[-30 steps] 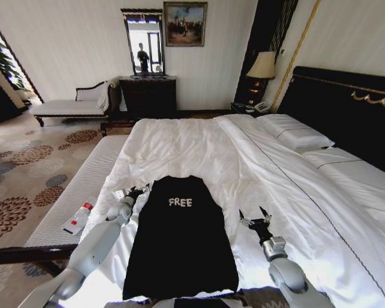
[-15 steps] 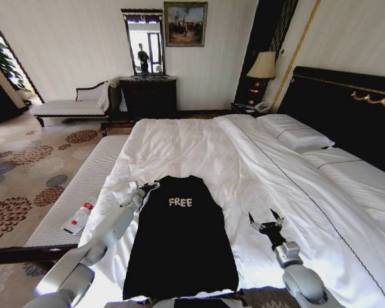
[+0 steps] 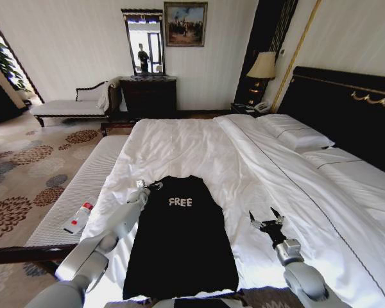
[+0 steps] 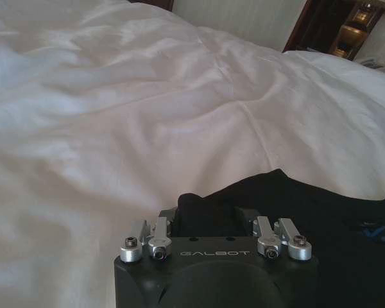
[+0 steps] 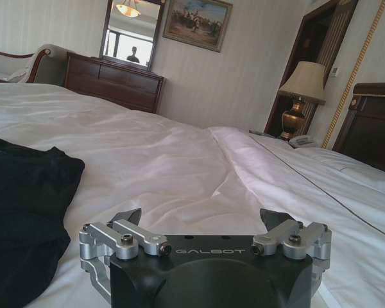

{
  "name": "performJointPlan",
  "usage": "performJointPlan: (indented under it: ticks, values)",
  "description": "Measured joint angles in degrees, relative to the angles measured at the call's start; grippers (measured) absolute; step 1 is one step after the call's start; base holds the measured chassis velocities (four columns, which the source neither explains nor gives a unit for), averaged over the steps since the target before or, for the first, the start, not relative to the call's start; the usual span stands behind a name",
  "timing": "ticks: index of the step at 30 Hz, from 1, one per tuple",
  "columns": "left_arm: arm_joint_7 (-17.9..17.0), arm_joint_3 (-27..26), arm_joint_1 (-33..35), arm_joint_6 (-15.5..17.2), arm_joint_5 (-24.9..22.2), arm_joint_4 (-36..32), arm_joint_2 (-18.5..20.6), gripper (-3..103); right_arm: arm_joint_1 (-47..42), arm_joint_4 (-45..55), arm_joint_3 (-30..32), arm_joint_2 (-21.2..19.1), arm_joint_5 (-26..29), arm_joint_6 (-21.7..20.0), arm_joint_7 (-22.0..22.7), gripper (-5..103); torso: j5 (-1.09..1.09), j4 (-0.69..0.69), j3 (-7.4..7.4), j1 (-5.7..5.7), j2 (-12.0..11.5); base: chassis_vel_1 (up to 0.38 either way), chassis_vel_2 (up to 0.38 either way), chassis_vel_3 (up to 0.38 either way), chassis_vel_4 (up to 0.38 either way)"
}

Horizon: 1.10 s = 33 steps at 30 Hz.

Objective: Fold the clothes on the bed.

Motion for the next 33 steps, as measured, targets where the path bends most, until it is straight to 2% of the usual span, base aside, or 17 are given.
performJointPlan:
  ticks: [2,5,6,8,11,13,14,17,19,21,24,25,28,29,30,31,33]
  values:
    - [0.21,1.42,-0.52,-0.58,1.44,0.83,0.25,43,0.49,-0.33,-0.65,-0.29,0.15,-0.05,0.04,100,0.0,-0.01,0.0,0.0,0.0,0.0,0.0,0.0,0.0]
    - [0.36,2.24,-0.98,-0.73,1.79,1.39,0.39,38,0.99,-0.56,-1.01,-0.87,0.41,-0.08,0.05,100,0.0,-0.01,0.0,-0.01,0.0,0.0,0.0,0.0,0.0]
    - [0.38,2.42,-1.18,-0.75,1.8,1.65,0.36,32,1.43,-0.65,-1.22,-1.29,0.92,-0.15,0.08,100,0.0,0.0,0.0,-0.01,0.0,0.0,0.0,0.0,0.0]
    - [0.22,2.48,-1.4,-0.74,1.63,1.88,0.11,22,2.7,-0.82,-1.8,-2.27,2.96,-0.74,0.31,100,0.0,-0.01,0.0,0.0,0.0,0.0,0.0,0.0,0.0]
    - [-0.29,2.48,-1.4,-0.66,1.53,1.65,0.08,16,3.97,-1.11,-2.49,-2.86,4.3,-1.0,0.43,100,0.0,-0.02,0.0,0.0,0.0,0.0,0.0,0.0,0.0]
    - [-1.12,2.48,-1.44,-0.52,1.22,1.09,-0.07,6,7.54,-2.13,-4.9,-3.83,7.55,-1.7,0.71,100,0.0,-0.01,0.0,-0.01,0.0,0.0,0.0,0.0,0.0]
    - [-1.12,2.48,-1.44,-0.52,1.22,1.09,-0.07,6,7.54,-2.13,-4.9,-3.83,7.55,-1.7,0.71,100,0.0,-0.01,0.0,-0.01,0.0,0.0,0.0,0.0,0.0]
    - [-1.88,2.52,-1.59,-0.47,0.51,0.59,-0.12,2,12.49,-3.38,-7.83,-4.52,12.48,-3.84,1.22,100,-0.01,0.01,0.0,0.0,0.0,0.0,0.0,0.0,0.0]
    - [-2.68,2.53,-1.66,-0.46,-0.65,0.05,0.12,2,18.85,-5.63,-11.73,-4.76,17.74,-6.58,0.92,100,-0.01,-0.02,0.0,0.0,0.0,0.0,0.0,0.0,0.0]
    - [-2.86,2.53,-1.69,-0.46,-0.88,-0.05,0.25,2,21.01,-6.61,-13.0,-4.8,18.81,-7.09,0.47,100,-0.01,-0.03,0.01,0.0,0.0,0.0,0.0,0.0,0.0]
    - [-4.14,2.71,-1.88,-0.25,-2.16,-0.86,1.07,2,32.16,-13.86,-20.8,-4.55,22.51,-7.71,-2.37,100,0.0,0.04,0.0,0.0,0.0,0.0,0.0,0.0,0.0]
    - [-4.14,2.71,-1.88,-0.25,-2.16,-0.86,1.07,2,32.16,-13.86,-20.8,-4.55,22.51,-7.71,-2.37,100,0.0,0.04,0.0,0.0,0.0,0.0,0.0,0.0,0.0]
    - [-4.55,2.82,-2.17,-0.19,-2.81,-1.12,1.37,2,42.11,-22.47,-29.67,-3.99,28.41,-7.54,-6.48,100,-0.01,0.0,0.01,0.01,-0.01,0.0,0.0,0.0,0.0]
    - [-4.88,2.66,-2.34,-0.14,-3.3,-1.39,1.36,2,48.59,-27.3,-34.56,-3.09,30.72,-7.7,-8.33,100,0.0,-0.02,0.01,0.01,-0.01,0.0,0.0,0.0,0.0]
    - [-4.88,2.66,-2.34,-0.14,-3.3,-1.39,1.36,2,48.59,-27.3,-34.56,-3.09,30.72,-7.7,-8.33,100,0.0,-0.02,0.01,0.01,-0.01,0.0,0.0,0.0,0.0]
    - [-5.04,2.58,-2.36,-0.1,-3.7,-1.72,1.34,2,52.51,-30.3,-37.33,-2.35,31.75,-7.79,-9.2,100,-0.02,0.03,0.0,0.01,-0.01,0.0,0.0,0.0,0.0]
    - [-5.19,2.55,-2.34,-0.08,-3.97,-2.04,1.36,2,57.05,-34.79,-40.98,-0.9,33.84,-8.36,-10.04,100,-0.04,0.03,0.0,0.01,-0.01,0.0,0.0,0.0,0.0]
